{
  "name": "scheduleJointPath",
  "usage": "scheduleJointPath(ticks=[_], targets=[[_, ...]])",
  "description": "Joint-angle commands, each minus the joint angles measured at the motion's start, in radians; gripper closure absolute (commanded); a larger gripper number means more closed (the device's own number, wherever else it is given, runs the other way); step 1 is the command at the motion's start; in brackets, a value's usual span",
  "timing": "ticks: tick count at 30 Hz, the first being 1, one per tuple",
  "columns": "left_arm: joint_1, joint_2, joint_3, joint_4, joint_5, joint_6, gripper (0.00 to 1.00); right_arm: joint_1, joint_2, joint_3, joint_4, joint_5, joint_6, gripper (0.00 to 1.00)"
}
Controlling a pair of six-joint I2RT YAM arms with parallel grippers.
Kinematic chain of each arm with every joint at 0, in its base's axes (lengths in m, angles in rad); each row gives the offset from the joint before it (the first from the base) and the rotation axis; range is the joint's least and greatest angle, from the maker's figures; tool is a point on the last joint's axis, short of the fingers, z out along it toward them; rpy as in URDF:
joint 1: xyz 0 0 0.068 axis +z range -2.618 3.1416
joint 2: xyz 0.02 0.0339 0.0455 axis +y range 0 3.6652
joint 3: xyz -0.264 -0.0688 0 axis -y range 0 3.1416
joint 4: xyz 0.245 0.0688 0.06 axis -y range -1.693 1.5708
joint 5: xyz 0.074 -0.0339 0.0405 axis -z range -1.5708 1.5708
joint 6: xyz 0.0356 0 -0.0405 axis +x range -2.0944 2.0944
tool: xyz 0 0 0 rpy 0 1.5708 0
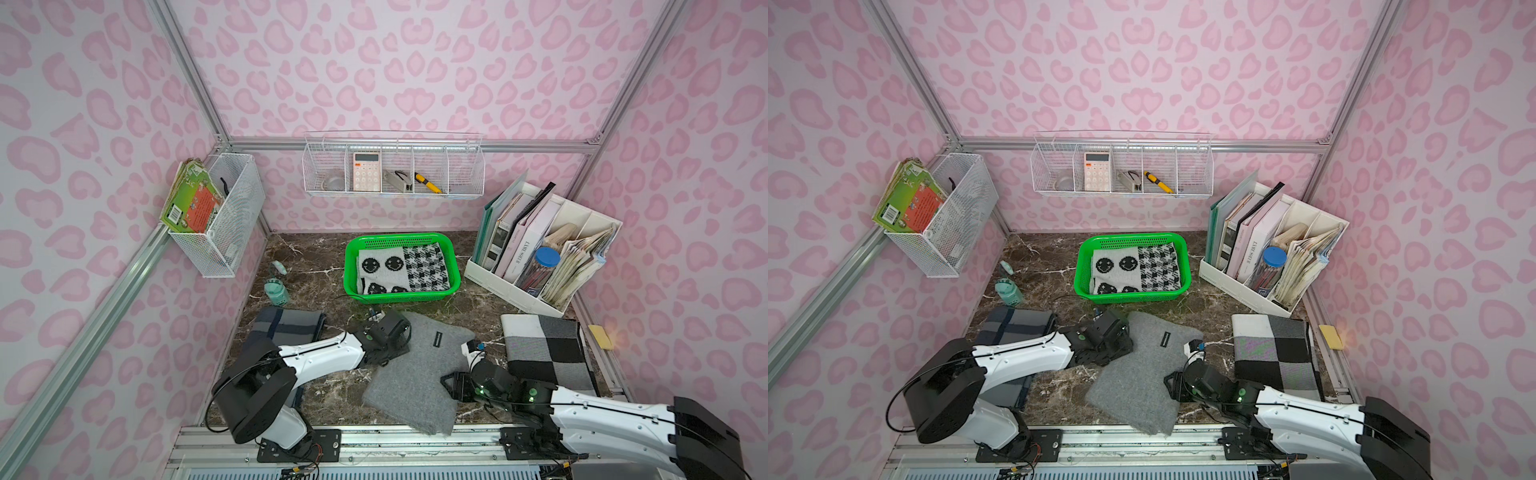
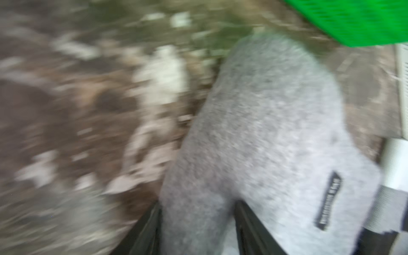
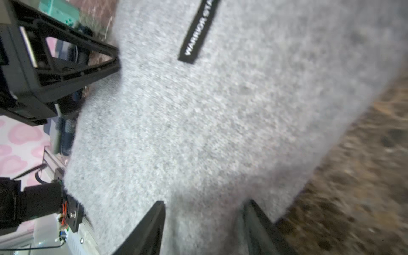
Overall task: Put the folded scarf in the basket
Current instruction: Adjust the scarf at the center of the board.
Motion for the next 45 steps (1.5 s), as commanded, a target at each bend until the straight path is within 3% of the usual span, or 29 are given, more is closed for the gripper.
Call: scheduleJointPath(ticks=[1, 7, 14, 25, 30, 34, 39, 45], targets=[[-0.01, 0.043, 0.062, 0.015, 0.018, 0.066, 0.38, 0.002, -0.147, 0.011, -0.222, 0.147, 0.027, 0.35], [-0.011, -0.038, 0.034, -0.075, -0.056, 0.064, 0.32, -0.013, -0.366, -0.006, -0.289, 0.204, -0.006, 0.3], [-0.011, -0.332, -0.1, -0.279, -0.163, -0.02, 0.27, -0.081, -0.356, 0.035, -0.274, 0.205, -0.102, 0.28], [-0.015, -0.928, -0.29, -0.628, -0.035, -0.208, 0.24, -0.214, 0.072, 0.154, 0.018, 0.051, -0.307, 0.27], [-0.016, -1.156, -0.391, -0.684, 0.038, -0.27, 0.25, -0.229, 0.275, 0.247, 0.089, 0.017, -0.361, 0.27], [-0.016, -1.303, -0.461, -0.725, 0.033, -0.32, 0.26, -0.255, 0.417, 0.31, 0.115, -0.055, -0.369, 0.3], [-0.017, -1.337, -0.488, -0.7, 0.03, -0.327, 0.26, -0.266, 0.55, 0.372, 0.102, -0.096, -0.371, 0.32], [-0.017, -1.165, -0.528, -0.468, 0.103, -0.295, 0.26, -0.283, 0.622, 0.376, 0.117, -0.112, -0.358, 0.33]])
